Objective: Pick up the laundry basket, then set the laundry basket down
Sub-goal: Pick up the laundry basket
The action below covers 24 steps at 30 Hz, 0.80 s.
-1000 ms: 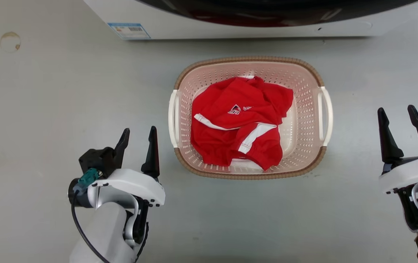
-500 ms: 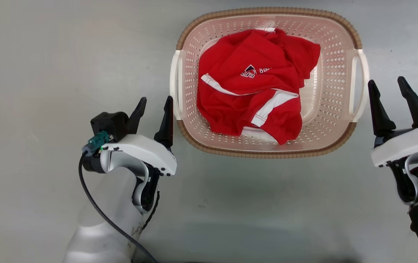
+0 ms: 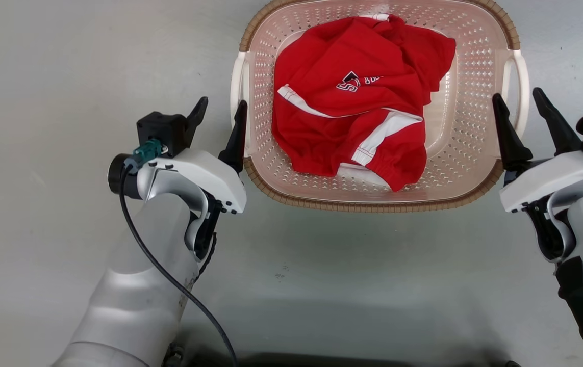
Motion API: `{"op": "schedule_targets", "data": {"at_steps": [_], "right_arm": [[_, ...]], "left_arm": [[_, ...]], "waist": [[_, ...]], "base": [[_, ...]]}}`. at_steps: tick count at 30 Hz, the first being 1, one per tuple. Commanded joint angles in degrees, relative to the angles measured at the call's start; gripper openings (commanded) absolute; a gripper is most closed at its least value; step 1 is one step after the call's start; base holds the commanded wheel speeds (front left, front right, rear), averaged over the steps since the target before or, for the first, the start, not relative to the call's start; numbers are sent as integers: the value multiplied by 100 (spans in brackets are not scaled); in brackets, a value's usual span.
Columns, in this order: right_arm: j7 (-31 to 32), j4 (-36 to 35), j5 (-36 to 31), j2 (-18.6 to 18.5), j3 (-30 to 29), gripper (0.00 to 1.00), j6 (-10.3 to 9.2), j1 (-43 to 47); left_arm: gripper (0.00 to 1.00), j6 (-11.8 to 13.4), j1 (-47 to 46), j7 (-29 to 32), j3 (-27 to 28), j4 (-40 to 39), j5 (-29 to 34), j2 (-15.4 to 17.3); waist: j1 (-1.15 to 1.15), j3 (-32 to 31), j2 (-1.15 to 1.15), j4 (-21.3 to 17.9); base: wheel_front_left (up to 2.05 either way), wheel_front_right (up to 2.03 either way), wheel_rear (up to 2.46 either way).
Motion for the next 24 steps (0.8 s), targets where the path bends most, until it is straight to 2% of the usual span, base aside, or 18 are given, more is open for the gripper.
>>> {"op": "schedule_targets", "data": {"at_steps": [1,12,24], "right_arm": [[-76,-5,57,48,141,100,24,109],[-76,604,293,148,637,100,24,-469],[-76,1009,701,198,1053,100,24,-980]], "left_arm": [[100,-68,26,-58,88,27,66,146],[100,-282,-565,-59,-96,967,182,146],[100,-333,-985,-59,-324,1489,34,146]], "waist": [[0,10,0,-20],[0,224,0,-194],[0,427,0,-222]], "base": [[0,0,0],[0,0,0],[0,0,0]]}}
